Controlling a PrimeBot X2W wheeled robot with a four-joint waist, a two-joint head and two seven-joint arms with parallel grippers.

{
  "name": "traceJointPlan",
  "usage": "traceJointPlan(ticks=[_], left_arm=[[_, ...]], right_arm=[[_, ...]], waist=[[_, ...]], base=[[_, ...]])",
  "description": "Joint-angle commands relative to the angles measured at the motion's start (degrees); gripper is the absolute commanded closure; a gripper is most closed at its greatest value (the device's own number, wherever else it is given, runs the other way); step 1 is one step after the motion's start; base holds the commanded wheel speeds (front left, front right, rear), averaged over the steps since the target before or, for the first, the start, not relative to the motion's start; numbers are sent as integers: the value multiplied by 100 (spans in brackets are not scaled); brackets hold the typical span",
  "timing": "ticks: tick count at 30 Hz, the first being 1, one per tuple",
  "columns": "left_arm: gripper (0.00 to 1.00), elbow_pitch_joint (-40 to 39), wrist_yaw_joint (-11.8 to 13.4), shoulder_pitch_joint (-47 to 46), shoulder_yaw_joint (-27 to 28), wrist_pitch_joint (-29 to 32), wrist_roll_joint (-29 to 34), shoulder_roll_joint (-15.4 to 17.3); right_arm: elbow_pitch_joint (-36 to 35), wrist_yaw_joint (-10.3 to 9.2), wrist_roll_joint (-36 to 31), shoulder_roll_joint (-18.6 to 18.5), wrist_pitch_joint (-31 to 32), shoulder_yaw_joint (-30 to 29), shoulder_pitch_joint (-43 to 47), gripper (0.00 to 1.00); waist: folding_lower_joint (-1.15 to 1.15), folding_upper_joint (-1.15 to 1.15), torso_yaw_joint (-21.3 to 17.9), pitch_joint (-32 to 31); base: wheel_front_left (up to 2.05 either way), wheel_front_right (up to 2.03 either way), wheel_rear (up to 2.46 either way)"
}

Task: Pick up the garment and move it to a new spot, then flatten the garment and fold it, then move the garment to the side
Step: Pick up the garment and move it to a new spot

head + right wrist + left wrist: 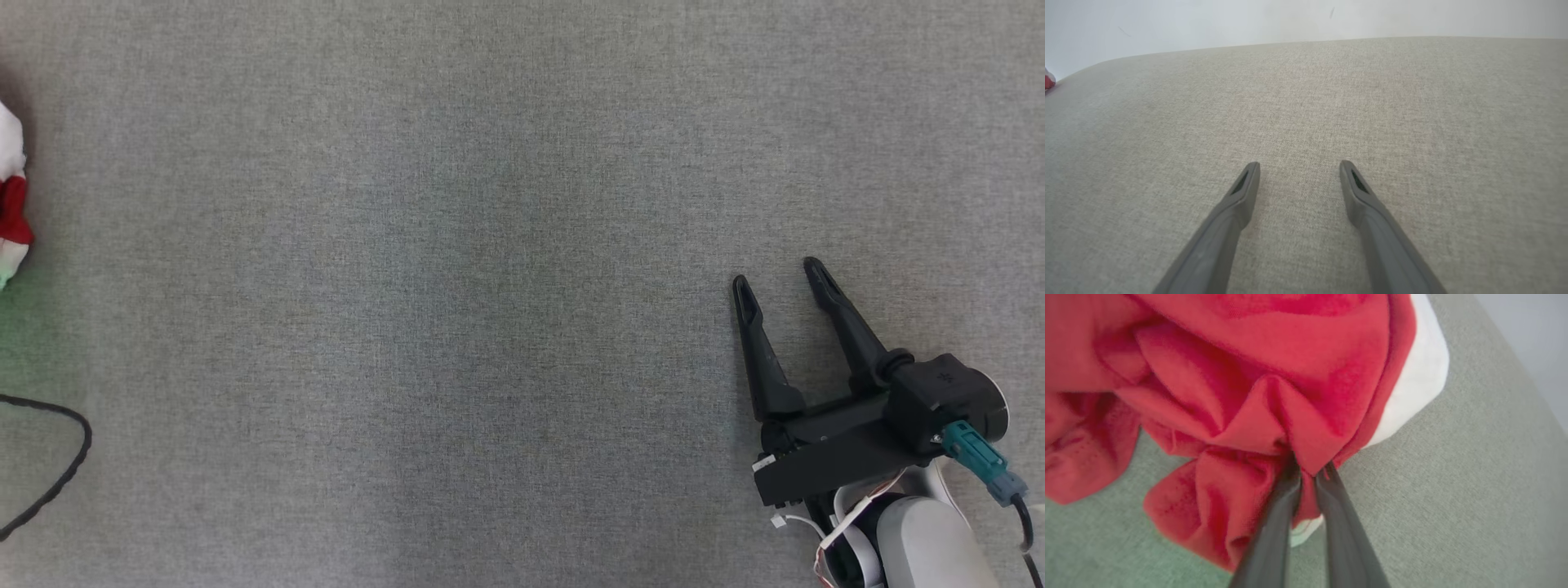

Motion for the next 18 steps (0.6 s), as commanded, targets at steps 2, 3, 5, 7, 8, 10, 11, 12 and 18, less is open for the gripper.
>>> traceJointPlan(ticks=[2,3,5,7,8,10,11,12,18], left_arm=[[100,-143,-56,133,-1,-98,34,-3],[100,-211,-75,137,7,-139,37,11],[100,-329,-147,114,29,-227,-16,-33],[100,-472,-211,46,37,-329,-42,-61],[100,-546,-255,41,-34,-358,36,-16],[100,-682,-339,3,-144,-399,177,84],[100,-738,-367,-45,-214,-404,215,86],[100,-773,-440,-79,-280,-419,237,107],[100,-1032,-792,-415,-688,-345,161,-32]], right_arm=[[74,-14,25,20,-46,-14,55,0],[91,-14,34,20,-59,-2,65,0],[154,-14,55,24,-101,22,79,0],[225,-14,69,34,-114,48,118,0],[263,-14,87,40,-137,57,142,0],[333,-14,111,60,-154,78,198,0],[372,-14,123,73,-154,83,228,0],[414,-14,128,81,-158,94,259,0],[683,-14,235,129,-212,139,612,0]], waist=[[-1,0,56,-181],[-1,0,74,-236],[-1,0,121,-394],[-1,0,166,-580],[-1,0,189,-685],[-1,0,223,-890],[-1,0,239,-1004],[-1,0,246,-1111],[-1,0,90,-1928]], base=[[0,0,0],[0,0,0],[0,0,0],[0,0,0],[0,0,0],[0,0,0],[0,0,0],[0,0,0],[0,0,0]])
